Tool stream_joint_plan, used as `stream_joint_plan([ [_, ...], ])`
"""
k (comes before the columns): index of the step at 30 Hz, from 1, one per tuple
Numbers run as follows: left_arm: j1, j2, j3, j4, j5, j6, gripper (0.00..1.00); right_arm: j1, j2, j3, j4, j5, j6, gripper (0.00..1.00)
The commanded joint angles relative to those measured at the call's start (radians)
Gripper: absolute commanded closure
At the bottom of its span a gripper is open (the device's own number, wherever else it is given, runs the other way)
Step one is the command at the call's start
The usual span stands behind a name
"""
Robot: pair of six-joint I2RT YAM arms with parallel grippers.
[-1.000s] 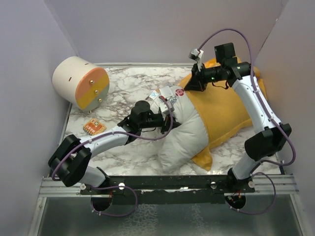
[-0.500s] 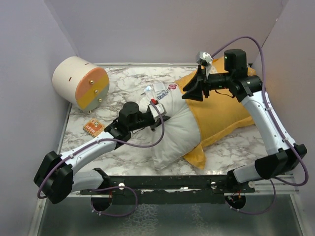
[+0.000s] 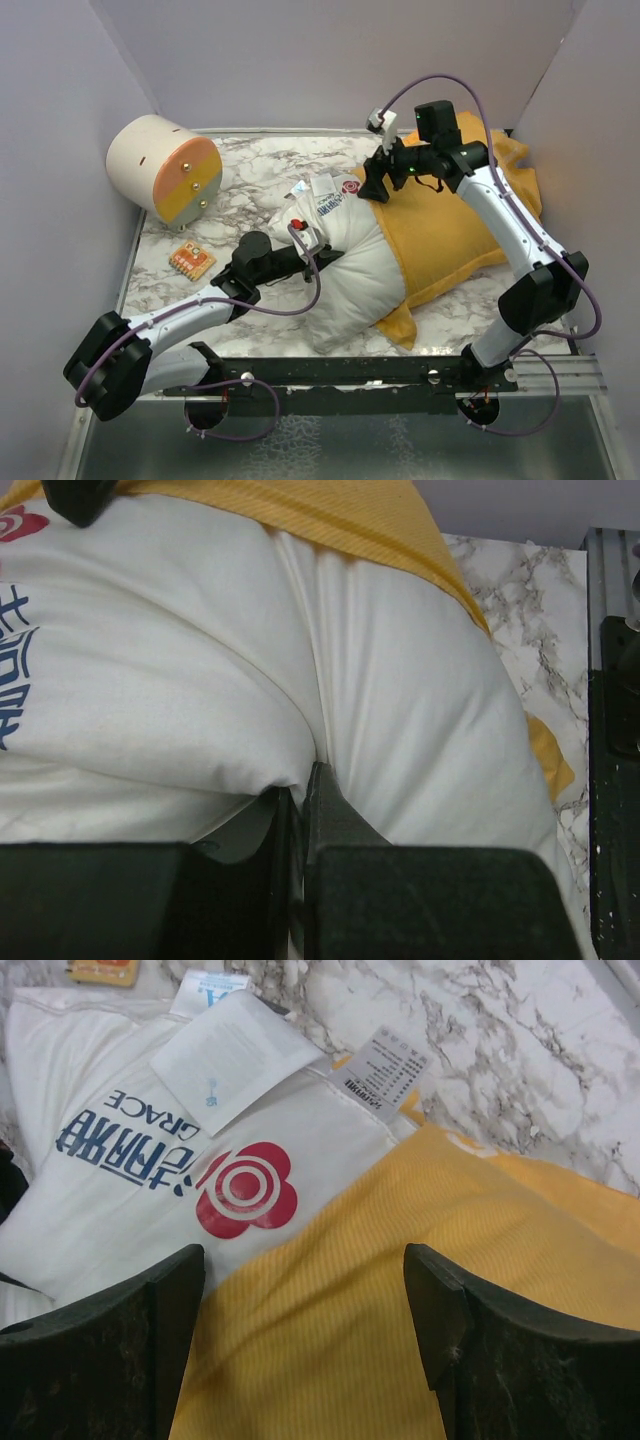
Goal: Put the pillow into the pillowcase
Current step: Stuff the pillow into the pillowcase.
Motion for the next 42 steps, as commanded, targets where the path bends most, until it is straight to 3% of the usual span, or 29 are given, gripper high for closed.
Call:
stream_joint_plan([
  [1,-0.021,-0.006,-0.058,-0.024,0.104,-0.048,1.00,0.040,0.013,0.009,-0.047,0.197,-0.039,0.21],
  [3,-0.024,-0.006,-0.070,-0.018,0.102,-0.058,1.00,0.040,0.017,-0.010,-0.059,0.240,-0.057,0.30],
  [7,-0.026,-0.021,-0.101,0.006,0.076,-0.076,1.00,0.040,-0.023,-0.058,-0.072,0.215,-0.068,0.84],
  [8,-0.026,-0.026,-0.108,0.009,0.065,-0.081,1.00,0.040,-0.037,-0.066,-0.076,0.195,-0.070,0.92],
  [10,-0.026,-0.041,-0.113,0.007,0.018,-0.102,1.00,0.041,-0.061,-0.075,-0.088,0.126,-0.089,0.99],
  [12,-0.025,-0.061,-0.098,-0.034,-0.057,-0.149,0.98,0.041,-0.092,-0.090,-0.081,0.031,-0.100,1.00],
  [16,-0.017,-0.137,0.011,-0.242,-0.225,-0.318,0.39,0.041,-0.158,-0.130,-0.039,-0.140,-0.098,1.00],
  [19,0.015,-0.269,0.065,-0.306,-0.209,-0.475,0.21,0.036,-0.198,-0.182,0.000,-0.139,-0.091,1.00],
  [25,0.068,-0.425,0.247,-0.602,-0.273,-0.579,0.17,-0.005,-0.282,-0.326,0.089,-0.191,-0.064,1.00],
  [29,0.070,-0.308,0.428,-0.811,-0.341,-0.505,0.17,-0.018,-0.319,-0.374,0.114,-0.225,-0.057,1.00],
  [31,0.071,-0.200,0.484,-0.858,-0.333,-0.459,0.11,-0.022,-0.335,-0.401,0.125,-0.234,-0.054,1.00],
  [38,0.070,0.033,0.473,-0.778,-0.092,-0.421,0.07,-0.039,-0.375,-0.445,0.155,-0.224,-0.042,1.00],
  [40,0.065,0.065,0.443,-0.721,-0.016,-0.439,0.12,-0.039,-0.364,-0.437,0.165,-0.217,-0.034,1.00],
  [42,0.056,0.097,0.415,-0.654,0.029,-0.456,0.26,-0.039,-0.338,-0.412,0.180,-0.231,-0.021,1.00],
])
